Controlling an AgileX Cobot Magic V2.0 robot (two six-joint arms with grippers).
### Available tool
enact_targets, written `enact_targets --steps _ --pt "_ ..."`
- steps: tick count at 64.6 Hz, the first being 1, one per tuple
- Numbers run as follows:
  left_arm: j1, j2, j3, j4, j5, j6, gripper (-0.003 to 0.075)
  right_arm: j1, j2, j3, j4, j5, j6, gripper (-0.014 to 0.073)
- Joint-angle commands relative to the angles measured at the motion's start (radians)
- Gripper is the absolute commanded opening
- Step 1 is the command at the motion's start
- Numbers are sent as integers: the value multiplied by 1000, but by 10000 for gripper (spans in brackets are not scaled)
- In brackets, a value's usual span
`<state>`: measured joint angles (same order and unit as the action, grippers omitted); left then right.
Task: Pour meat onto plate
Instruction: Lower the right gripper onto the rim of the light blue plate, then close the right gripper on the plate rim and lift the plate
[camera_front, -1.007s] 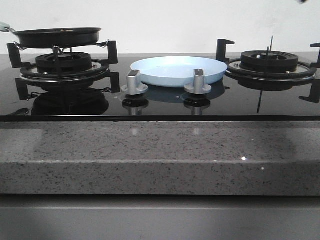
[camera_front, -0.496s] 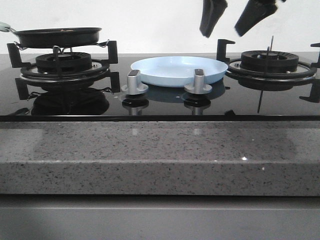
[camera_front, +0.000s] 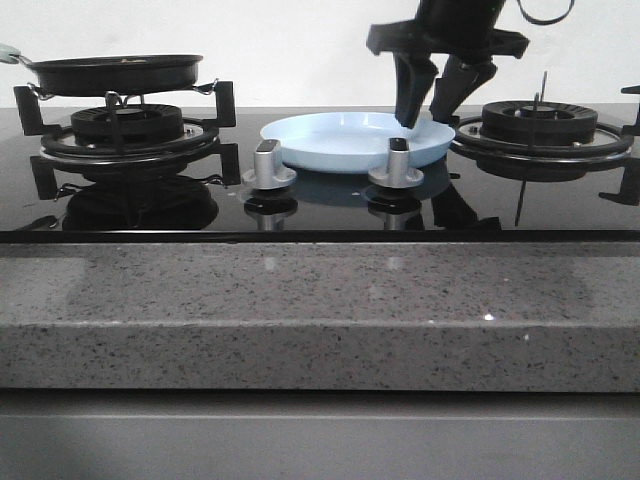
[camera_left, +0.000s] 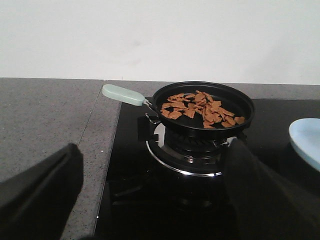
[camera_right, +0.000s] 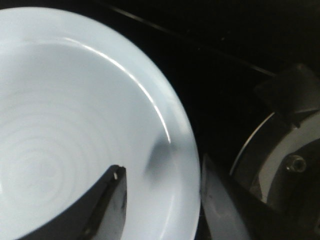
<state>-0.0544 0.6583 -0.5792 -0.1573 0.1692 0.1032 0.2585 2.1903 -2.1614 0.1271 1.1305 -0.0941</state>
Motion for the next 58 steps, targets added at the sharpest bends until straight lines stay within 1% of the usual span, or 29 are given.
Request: enact_targets --steps 1,21,26,30,35,36,40,41,43,46,53,58 --pt "-9 4 -38 -2 -91 -8 563 -1 -42 -33 -9 -13 -11 371" --pt "-9 4 -38 -2 -91 -8 563 -1 -34 -37 -10 -18 -11 366" --pt "-9 4 -38 -2 -91 -8 563 -1 -35 -37 -10 -16 -11 346" --pt "-9 4 -38 -2 -91 -8 563 -1 -35 -37 -10 -12 -11 295" --pt "-9 4 -38 -2 -91 -8 563 -2 -35 -37 -11 -4 -11 146" --pt "-9 4 -38 -2 -91 -8 563 -2 -35 -37 -12 -3 -11 130" --pt "-9 4 -38 -2 -91 -8 563 -2 -35 -37 -12 2 -11 -21" --pt "-9 4 -38 -2 -91 -8 563 -2 -35 -37 -12 2 -11 -49" --pt "-9 4 -38 -2 -91 -8 563 -2 -36 -37 -12 4 -11 -78" --pt "-9 4 -38 -2 -91 -8 563 -2 -36 -41 -12 10 -11 -61" --pt "-9 4 -38 -2 -91 -8 563 -4 -36 -75 -12 41 -11 -60" --pt "-9 4 -38 -2 -91 -8 563 -7 -36 -128 -12 82 -11 -60"
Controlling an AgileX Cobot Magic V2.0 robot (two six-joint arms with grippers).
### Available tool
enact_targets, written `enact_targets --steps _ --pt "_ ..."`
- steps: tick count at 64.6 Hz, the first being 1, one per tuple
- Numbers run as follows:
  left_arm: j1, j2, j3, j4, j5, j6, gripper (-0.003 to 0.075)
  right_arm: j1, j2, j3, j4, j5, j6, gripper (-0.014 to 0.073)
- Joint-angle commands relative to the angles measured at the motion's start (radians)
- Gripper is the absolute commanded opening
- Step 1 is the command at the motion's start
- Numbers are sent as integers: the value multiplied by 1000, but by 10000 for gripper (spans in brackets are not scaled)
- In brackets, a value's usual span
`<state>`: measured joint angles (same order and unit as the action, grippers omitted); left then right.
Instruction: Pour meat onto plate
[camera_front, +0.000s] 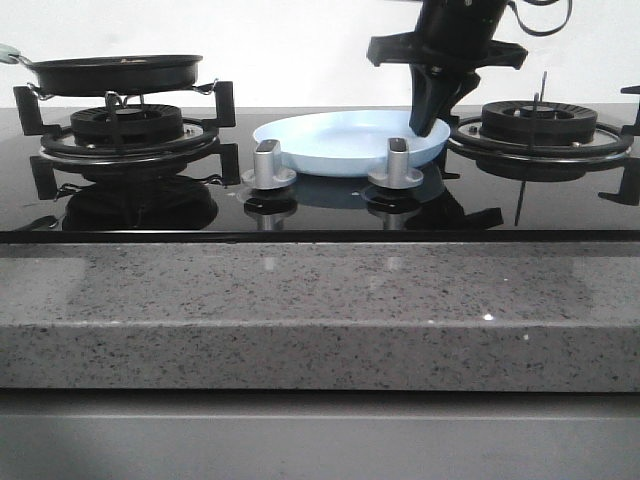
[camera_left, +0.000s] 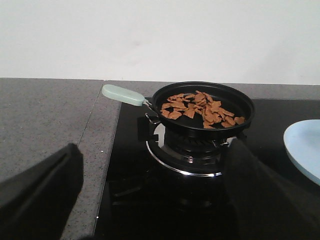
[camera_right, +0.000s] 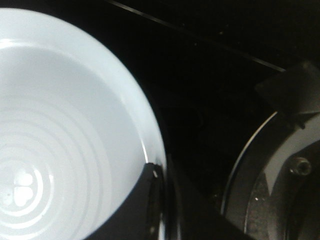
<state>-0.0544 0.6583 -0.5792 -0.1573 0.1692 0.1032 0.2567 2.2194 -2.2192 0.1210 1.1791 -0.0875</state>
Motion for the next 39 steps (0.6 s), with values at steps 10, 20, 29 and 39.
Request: enact_targets --steps 10,20,29,39 --pt "-9 4 -38 -2 -91 -8 563 -11 -67 -190 -4 140 -5 -60" --pt "-9 4 -38 -2 -91 -8 563 -11 -107 -207 20 162 45 -60" --pt "-9 4 -38 -2 -91 -8 563 -11 -148 -206 84 163 45 -60" --pt "-9 4 -38 -2 -91 -8 563 -4 -216 -147 154 163 52 -60"
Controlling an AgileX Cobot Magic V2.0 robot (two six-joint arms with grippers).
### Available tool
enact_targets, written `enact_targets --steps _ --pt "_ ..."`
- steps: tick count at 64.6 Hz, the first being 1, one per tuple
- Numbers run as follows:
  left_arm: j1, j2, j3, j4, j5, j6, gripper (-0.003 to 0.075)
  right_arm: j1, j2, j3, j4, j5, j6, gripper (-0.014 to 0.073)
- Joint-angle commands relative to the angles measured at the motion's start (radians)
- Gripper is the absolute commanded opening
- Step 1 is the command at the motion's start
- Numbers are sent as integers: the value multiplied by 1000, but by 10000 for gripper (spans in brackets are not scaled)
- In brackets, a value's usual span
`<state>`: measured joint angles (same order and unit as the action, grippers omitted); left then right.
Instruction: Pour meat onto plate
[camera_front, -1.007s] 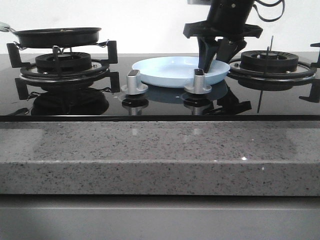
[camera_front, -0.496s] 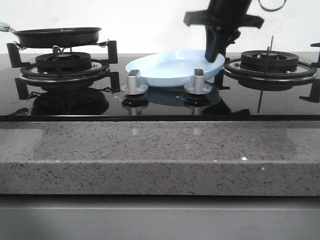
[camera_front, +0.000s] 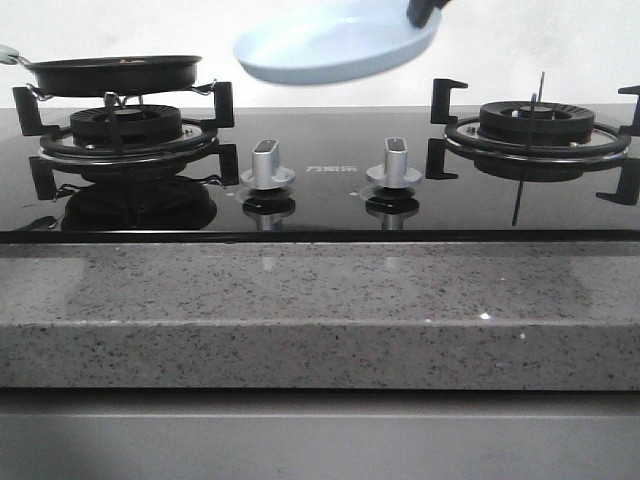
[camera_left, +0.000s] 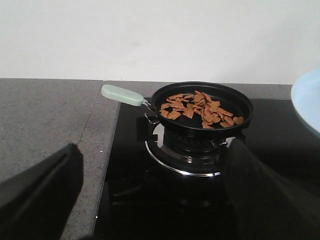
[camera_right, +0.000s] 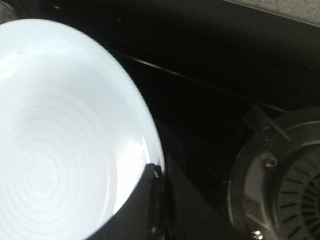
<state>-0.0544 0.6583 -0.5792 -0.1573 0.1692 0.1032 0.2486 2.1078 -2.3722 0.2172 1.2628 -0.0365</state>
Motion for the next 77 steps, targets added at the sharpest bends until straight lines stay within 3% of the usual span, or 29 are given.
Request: enact_targets --steps 1,13,31,43,55,77 --pt "-9 4 -38 -2 -91 -8 563 7 -107 17 59 78 1 -60" --pt "-9 4 -38 -2 -91 -8 563 63 -221 213 54 -6 -26 -60" --pt "-9 4 -38 -2 -91 -8 563 102 -433 700 50 -370 -26 -60" --pt "-9 4 -38 -2 -91 -8 563 102 -511 909 79 -521 -26 -60" --pt "-9 4 -38 -2 -91 -8 563 102 -532 991 91 -593 -26 -60" --pt "-9 4 -38 -42 -96 -8 563 102 -533 993 91 -589 -26 -60"
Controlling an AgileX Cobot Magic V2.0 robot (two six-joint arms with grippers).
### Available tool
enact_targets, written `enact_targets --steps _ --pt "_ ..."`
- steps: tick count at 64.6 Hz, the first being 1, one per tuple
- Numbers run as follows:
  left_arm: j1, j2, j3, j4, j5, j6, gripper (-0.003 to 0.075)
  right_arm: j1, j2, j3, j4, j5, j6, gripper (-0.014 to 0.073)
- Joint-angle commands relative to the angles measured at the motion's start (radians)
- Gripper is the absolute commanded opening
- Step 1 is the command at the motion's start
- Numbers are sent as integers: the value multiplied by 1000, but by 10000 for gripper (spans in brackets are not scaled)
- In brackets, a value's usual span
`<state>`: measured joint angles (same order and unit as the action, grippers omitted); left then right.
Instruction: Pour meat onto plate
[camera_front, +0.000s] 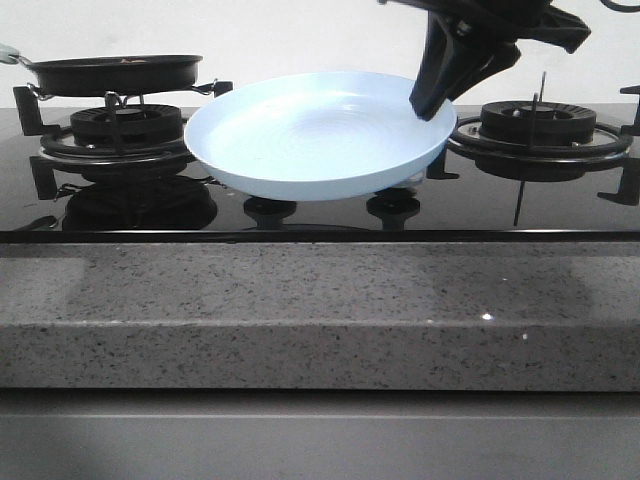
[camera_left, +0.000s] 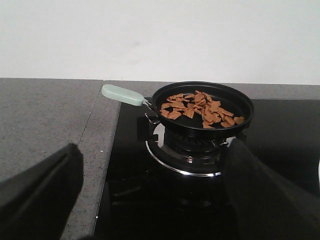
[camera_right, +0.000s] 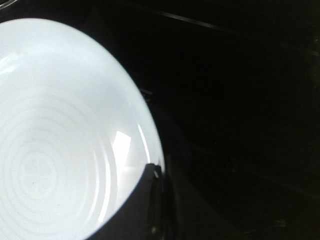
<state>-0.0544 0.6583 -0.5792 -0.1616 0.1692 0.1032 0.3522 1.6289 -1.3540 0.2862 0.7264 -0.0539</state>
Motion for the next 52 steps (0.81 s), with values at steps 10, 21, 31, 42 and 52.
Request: enact_targets --steps 10,21,31,42,52 --pt "4 23 -59 -272 -71 -8 563 -2 -54 -26 22 -52 -9 -60" --pt "60 142 -161 -504 18 -8 563 -2 -54 -26 22 -53 -9 -60" --pt "192 323 -286 -589 141 -8 563 -2 -54 -26 22 -53 -9 -60" --pt "340 542 -451 -743 313 28 563 -2 -54 -26 22 -53 -9 -60" --pt "407 736 -603 -986 527 177 563 -2 -54 -26 22 -53 -9 -60"
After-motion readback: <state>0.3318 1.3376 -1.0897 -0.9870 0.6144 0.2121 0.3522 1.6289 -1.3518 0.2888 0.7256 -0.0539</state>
